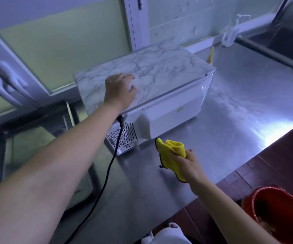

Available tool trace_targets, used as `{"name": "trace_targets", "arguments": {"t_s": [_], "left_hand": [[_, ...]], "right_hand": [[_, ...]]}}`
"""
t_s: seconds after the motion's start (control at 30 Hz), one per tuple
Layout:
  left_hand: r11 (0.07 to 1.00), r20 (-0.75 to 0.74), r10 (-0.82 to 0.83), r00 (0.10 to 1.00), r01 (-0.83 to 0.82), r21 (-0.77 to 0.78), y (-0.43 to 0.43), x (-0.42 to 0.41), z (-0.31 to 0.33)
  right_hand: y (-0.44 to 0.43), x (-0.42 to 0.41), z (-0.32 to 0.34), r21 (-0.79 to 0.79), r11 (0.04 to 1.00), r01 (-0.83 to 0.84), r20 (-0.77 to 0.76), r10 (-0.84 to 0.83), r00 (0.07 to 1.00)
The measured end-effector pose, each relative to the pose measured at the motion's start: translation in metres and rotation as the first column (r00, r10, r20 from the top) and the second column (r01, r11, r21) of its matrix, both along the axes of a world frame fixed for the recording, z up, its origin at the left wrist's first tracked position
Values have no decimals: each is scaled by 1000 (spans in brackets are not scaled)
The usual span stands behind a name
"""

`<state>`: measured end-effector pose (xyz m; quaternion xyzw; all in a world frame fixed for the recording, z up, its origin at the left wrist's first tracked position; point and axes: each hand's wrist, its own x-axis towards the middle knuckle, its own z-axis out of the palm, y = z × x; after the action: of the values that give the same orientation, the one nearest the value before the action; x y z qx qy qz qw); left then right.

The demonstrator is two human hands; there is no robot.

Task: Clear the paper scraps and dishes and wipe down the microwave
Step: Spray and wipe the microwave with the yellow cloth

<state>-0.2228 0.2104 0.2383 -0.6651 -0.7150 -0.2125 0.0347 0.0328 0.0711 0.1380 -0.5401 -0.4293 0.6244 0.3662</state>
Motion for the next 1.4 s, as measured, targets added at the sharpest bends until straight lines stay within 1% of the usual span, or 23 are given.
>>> {"name": "trace_targets", "arguments": {"t_s": [0.03,0.1,0.13,0.17,0.23,0.33,0.37,0.43,0.53,0.6,0.7,0.8,0.93,1.0,1.03,1.07,1.13,1.17,1.2,1.27,1.3,1.33,1.4], "left_hand": [[994,17,-30,999,28,106,-13,7,3],[945,124,-127,984,82,318,-51,31,1],[923,220,-195,956,103,370,-75,49,-5],[921,331,-259,907,129,366,-100,69,-14],[946,491,-303,817,195,260,-144,108,-39],[956,647,-181,741,286,-59,-180,151,-76],[942,704,-153,694,317,-108,-185,160,-84],[949,775,-103,624,295,-111,-190,169,-91],[981,830,-58,555,184,-54,-198,168,-90],[985,846,-69,529,170,-25,-206,161,-86],[988,844,-84,530,153,2,-217,150,-82],[988,905,-76,418,156,10,-224,148,-77],[987,956,-71,285,159,26,-231,143,-71],[989,962,-55,266,145,17,-235,139,-69],[992,964,-38,262,124,6,-237,138,-67],[995,969,-23,245,102,-3,-238,137,-65],[998,984,1,179,65,-12,-241,136,-64],[999,989,6,151,50,-14,-242,136,-64],[999,992,10,126,38,-15,-243,137,-65],[999,996,38,78,33,-40,-243,135,-69],[996,996,63,62,56,-67,-243,132,-70],[990,993,98,58,99,-104,-243,129,-69],[956,980,173,100,223,-192,-240,119,-63]], "right_hand": [[3,8,2,55,998,-14,37,12,999],[8,27,1,72,997,42,54,-46,997],[11,36,-2,58,993,107,48,-110,993],[13,44,-5,51,985,165,32,-167,985],[16,52,-8,64,980,190,18,-192,981],[17,52,1,80,989,127,-94,-119,988],[17,52,5,89,993,80,-146,-67,987],[19,52,15,94,995,-44,-246,66,967],[21,53,31,96,977,-190,-349,212,913],[22,55,41,130,961,-245,-345,276,897],[19,51,48,205,924,-324,-306,375,875],[12,41,49,263,855,-448,-300,513,804],[12,32,49,347,765,-543,-61,596,801],[10,26,47,377,751,-542,7,583,812],[6,22,46,382,770,-511,-18,559,829],[1,18,44,370,811,-453,-92,517,851],[-6,10,37,249,903,-350,-293,415,861],[-9,8,32,166,909,-384,-355,418,836],[-11,8,28,103,873,-476,-389,476,789],[-16,11,20,45,747,-663,-443,610,657],[-16,12,17,33,717,-696,-477,624,620],[-16,13,15,18,724,-690,-514,599,614],[-16,12,12,4,782,-624,-545,525,654]]}}
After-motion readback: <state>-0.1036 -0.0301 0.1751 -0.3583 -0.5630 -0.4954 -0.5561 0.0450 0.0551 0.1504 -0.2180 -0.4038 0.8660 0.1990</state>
